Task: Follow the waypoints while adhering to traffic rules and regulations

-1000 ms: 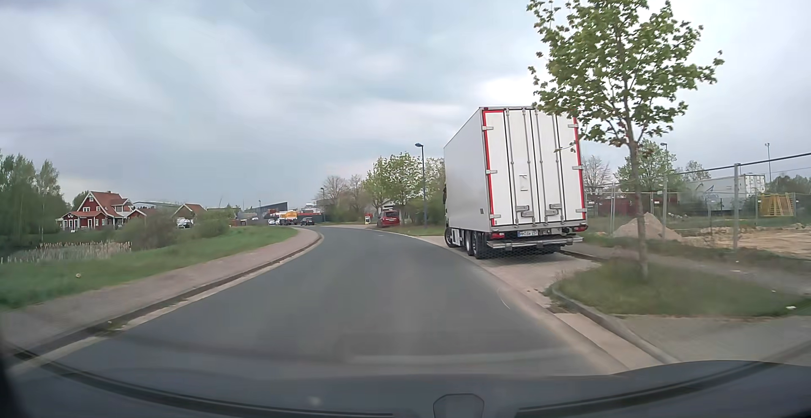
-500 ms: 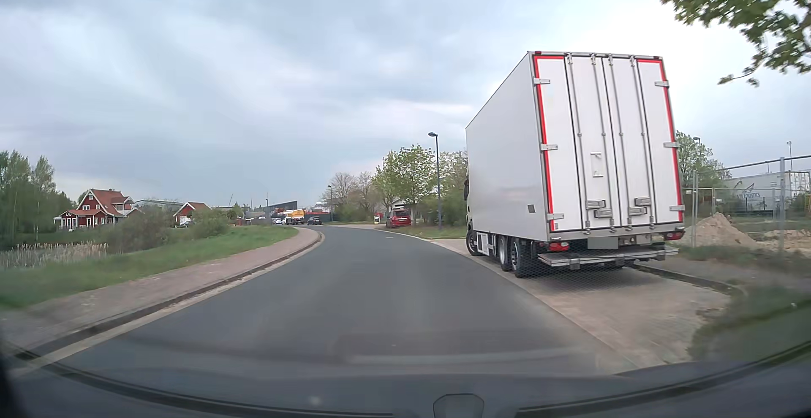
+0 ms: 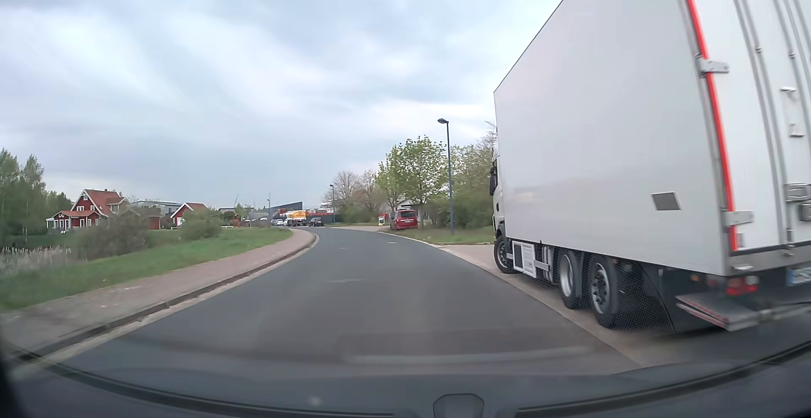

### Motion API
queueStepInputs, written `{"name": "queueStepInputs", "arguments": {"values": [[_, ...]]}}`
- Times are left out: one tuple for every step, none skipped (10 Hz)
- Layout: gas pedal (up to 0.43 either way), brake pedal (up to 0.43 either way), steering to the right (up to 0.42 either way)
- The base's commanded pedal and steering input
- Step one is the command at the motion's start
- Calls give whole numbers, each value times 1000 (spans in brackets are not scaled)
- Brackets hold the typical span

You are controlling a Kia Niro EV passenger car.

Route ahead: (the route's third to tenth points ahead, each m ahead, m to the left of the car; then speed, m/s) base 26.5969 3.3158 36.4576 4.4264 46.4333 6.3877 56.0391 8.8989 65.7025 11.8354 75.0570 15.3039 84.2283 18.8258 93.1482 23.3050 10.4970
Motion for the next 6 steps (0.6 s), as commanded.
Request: {"name": "queueStepInputs", "arguments": {"values": [[248, 0, -18], [248, 0, -20], [248, 0, -20], [248, 0, -20], [248, 0, -22], [248, 0, -23]]}}
